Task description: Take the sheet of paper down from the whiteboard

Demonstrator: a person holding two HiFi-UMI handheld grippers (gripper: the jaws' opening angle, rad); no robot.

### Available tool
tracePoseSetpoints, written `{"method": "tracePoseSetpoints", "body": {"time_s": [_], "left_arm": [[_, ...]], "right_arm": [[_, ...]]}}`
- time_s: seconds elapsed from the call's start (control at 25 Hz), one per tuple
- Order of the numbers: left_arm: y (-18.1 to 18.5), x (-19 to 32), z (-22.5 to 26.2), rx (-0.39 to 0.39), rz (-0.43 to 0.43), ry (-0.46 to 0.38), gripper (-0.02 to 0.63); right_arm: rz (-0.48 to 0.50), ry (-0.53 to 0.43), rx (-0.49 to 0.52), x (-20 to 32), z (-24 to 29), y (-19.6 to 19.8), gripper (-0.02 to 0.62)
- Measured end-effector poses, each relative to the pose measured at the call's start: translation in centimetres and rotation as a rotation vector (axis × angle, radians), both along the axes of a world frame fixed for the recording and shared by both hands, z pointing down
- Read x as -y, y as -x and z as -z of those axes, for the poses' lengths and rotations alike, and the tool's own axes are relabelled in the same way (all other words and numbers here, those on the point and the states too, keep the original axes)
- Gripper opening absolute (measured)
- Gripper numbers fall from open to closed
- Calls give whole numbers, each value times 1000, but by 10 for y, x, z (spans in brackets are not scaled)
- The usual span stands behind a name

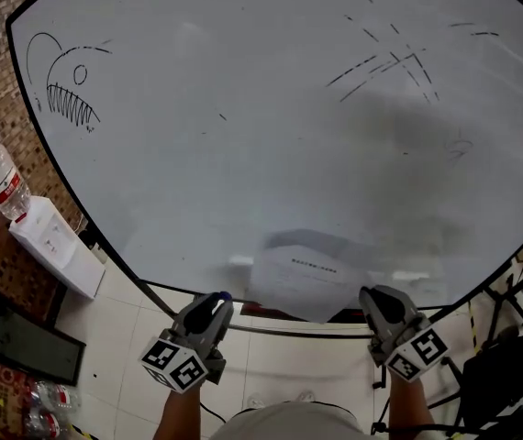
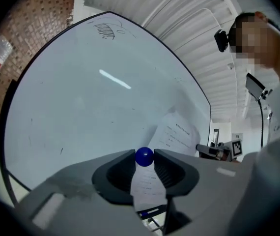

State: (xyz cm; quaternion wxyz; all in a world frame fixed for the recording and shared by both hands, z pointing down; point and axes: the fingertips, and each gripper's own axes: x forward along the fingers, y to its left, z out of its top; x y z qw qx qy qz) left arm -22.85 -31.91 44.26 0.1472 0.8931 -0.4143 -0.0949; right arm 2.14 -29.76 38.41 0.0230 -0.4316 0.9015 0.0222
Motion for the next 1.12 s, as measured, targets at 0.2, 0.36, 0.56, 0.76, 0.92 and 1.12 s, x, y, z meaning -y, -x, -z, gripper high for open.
{"method": "tracePoseSetpoints", "body": {"time_s": [0.2,0.36,0.56,0.76,0.92,1.12], "left_arm": [[1,-10,-13,-49,6,49,129],[-4,-12,-11,-55,1,50,129],[-6,-10,-6,-32,2,21,129],[-8,-10,-3,-33,3,20,129],[-8,-9,-3,-35,4,16,129],[-8,-10,-2,-38,10,21,129]], "right_arm": [[-8,55,11,-8,-25,-7,8],[-12,44,6,-7,-22,-9,8],[-14,35,2,-6,-20,-10,8],[-15,41,4,-4,-21,-10,8],[-15,39,4,-4,-20,-10,8],[-20,31,-14,-5,-21,-9,8]]}}
